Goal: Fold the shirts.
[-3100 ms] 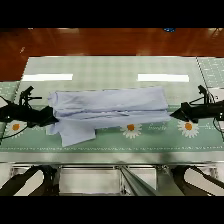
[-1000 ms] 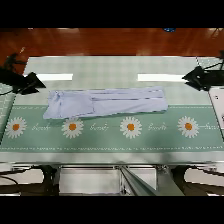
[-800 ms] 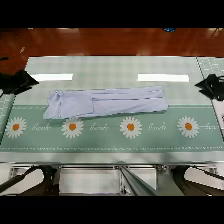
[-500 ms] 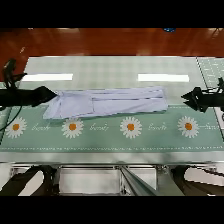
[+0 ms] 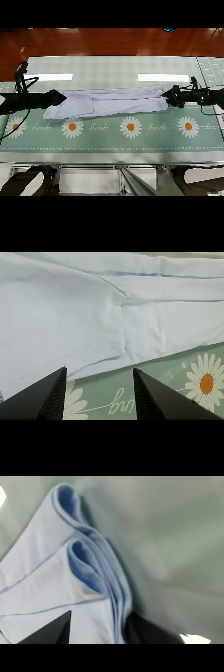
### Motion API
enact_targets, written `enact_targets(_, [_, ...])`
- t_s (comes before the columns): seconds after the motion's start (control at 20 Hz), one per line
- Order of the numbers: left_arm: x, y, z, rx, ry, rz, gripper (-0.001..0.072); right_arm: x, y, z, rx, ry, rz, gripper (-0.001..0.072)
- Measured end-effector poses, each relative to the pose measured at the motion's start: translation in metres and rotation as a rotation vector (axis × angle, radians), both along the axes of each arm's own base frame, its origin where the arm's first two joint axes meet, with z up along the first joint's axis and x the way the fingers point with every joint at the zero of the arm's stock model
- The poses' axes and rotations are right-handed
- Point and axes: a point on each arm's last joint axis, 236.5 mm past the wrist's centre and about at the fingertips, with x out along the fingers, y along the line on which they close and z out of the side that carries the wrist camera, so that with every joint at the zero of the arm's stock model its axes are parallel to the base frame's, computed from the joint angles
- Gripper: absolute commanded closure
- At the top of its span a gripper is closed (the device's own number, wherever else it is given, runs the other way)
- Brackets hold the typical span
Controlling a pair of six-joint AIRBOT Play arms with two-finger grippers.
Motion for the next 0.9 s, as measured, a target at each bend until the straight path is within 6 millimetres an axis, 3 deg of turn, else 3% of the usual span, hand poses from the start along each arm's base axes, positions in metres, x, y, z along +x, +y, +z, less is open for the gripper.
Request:
enact_targets(0.05, [0.0,-0.001,0.0,0.0,0.0,-0.002,0.0202,0.004,0.008,-0.001,0.003,-0.004,0.017,0.0318])
enact_targets(0.1, [0.0,-0.001,-0.001,-0.001,0.001,0.0,0.0202,0.008,0.015,-0.001,0.002,-0.008,0.035,0.0448])
enact_targets(0.15, [0.0,-0.001,-0.001,-0.001,0.003,0.001,0.0202,0.011,0.019,-0.003,-0.009,-0.011,0.051,0.0637])
enact_targets(0.2, [0.0,-0.001,-0.001,-0.002,0.003,0.001,0.0202,0.013,0.023,-0.004,-0.02,-0.014,0.068,0.069])
enact_targets(0.45, [0.001,-0.001,-0.002,-0.002,0.003,0.001,0.0225,0.025,0.035,0.026,-0.02,-0.093,0.14,0.069])
enact_targets(0.5, [0.001,-0.002,-0.001,-0.006,0.003,0.002,0.0406,0.023,0.034,0.039,-0.029,-0.114,0.16,0.069])
enact_targets(0.55, [0.001,-0.003,0.0,-0.014,0.003,0.003,0.0681,0.019,0.032,0.052,-0.046,-0.135,0.183,0.069])
enact_targets(0.75, [0.008,-0.025,0.006,-0.065,-0.036,-0.031,0.0694,0.0,0.021,0.118,-0.182,-0.247,0.254,0.069])
enact_targets(0.9, [0.02,-0.066,0.005,-0.128,-0.045,-0.079,0.0694,-0.022,0.017,0.167,-0.276,-0.323,0.282,0.069])
